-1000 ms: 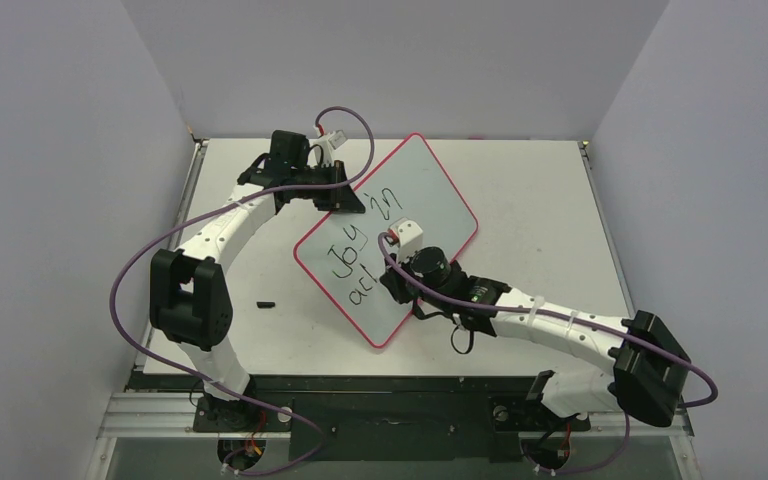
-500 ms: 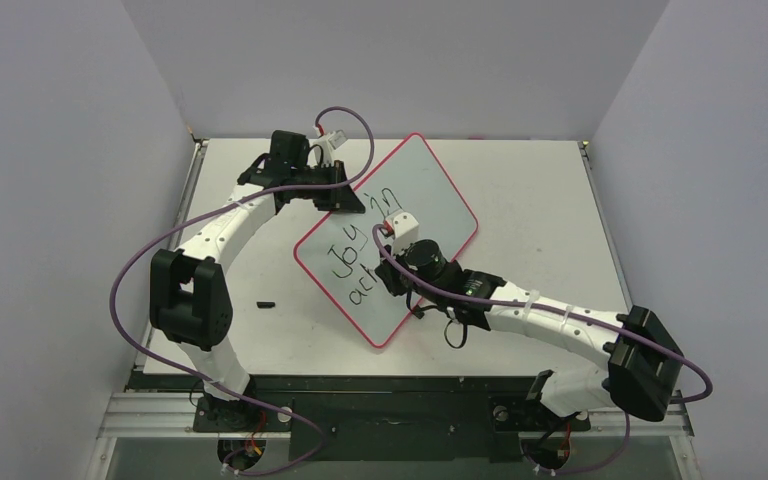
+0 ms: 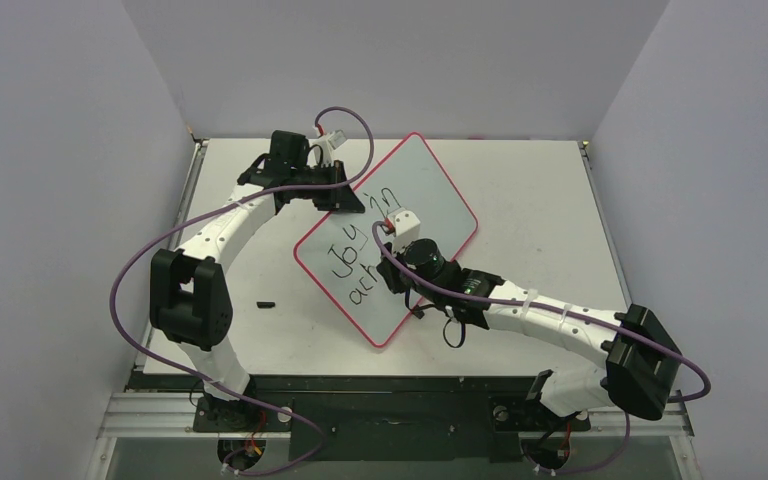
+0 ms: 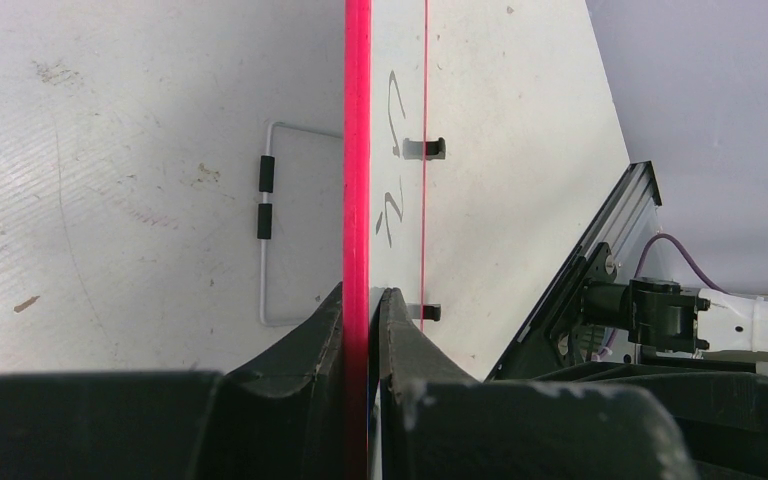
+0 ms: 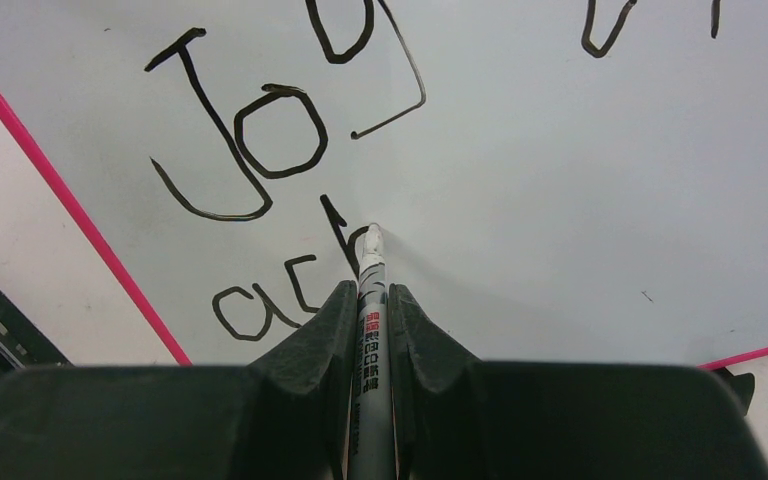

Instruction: Write a sentence on the whiteboard

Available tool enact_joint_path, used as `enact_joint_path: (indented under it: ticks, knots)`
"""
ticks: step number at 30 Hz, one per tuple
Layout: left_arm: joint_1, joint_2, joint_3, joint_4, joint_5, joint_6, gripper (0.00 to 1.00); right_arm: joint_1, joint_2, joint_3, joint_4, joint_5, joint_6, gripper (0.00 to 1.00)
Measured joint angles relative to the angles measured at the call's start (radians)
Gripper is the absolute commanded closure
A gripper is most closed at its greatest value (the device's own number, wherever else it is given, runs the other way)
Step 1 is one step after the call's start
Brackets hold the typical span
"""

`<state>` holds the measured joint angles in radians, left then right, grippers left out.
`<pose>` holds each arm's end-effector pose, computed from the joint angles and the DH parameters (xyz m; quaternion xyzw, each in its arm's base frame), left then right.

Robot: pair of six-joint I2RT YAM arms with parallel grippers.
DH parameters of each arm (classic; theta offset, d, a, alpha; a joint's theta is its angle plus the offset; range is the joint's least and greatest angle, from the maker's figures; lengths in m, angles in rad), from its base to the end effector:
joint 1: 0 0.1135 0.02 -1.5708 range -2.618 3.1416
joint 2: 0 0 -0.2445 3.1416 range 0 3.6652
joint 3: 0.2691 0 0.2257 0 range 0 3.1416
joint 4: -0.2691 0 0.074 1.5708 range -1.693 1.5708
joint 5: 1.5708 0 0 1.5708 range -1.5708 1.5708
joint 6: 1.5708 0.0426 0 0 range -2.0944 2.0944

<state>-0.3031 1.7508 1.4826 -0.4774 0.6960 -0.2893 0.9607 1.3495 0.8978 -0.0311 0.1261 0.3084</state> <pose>0.3429 -0.1359 0.2819 0.1427 0.8602 -0.4088 0.2694 0.1713 0.2356 0.2571 -0.2427 0.8194 0.2628 0.4479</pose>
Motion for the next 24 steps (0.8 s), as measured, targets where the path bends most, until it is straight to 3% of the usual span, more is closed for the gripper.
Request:
enact_joint_path:
  ticks: [14, 24]
  knots:
    - [0.001, 0.0, -0.001, 0.001, 0.0, 0.0, 1.0, -0.005, -0.039, -0.071, 0.002, 0.002, 0.024, 1.0]
    - [0.006, -0.006, -0.011, 0.007, -0.007, -0.018, 1.0, 0.003, -0.104, -0.096, -0.105, 0.01, 0.044, 1.0]
